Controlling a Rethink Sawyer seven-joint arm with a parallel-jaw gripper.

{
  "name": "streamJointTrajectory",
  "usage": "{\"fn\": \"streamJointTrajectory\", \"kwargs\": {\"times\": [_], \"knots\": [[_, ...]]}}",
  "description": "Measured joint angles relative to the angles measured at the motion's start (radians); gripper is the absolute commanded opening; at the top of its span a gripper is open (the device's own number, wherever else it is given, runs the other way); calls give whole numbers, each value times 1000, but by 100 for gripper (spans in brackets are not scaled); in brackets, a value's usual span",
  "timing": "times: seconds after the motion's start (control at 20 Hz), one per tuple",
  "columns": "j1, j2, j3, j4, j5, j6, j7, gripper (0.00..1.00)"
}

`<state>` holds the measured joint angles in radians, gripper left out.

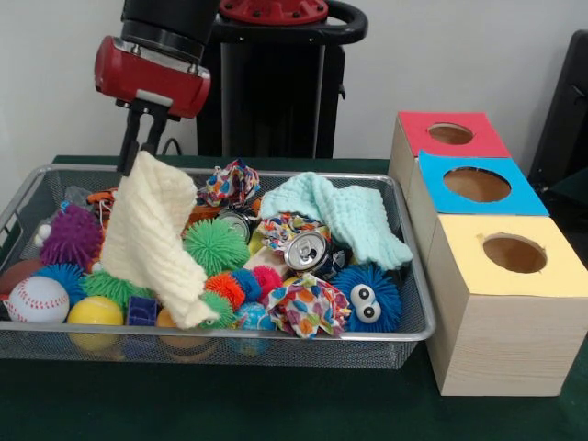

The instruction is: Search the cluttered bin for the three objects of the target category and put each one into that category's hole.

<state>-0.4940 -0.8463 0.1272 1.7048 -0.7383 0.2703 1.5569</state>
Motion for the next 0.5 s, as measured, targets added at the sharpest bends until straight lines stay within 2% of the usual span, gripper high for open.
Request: {"fn": "streamJointTrajectory", "kwargs": {"times": [0.5], "knots": [[-11,5,-18,1,-51,0,0,0]]}}
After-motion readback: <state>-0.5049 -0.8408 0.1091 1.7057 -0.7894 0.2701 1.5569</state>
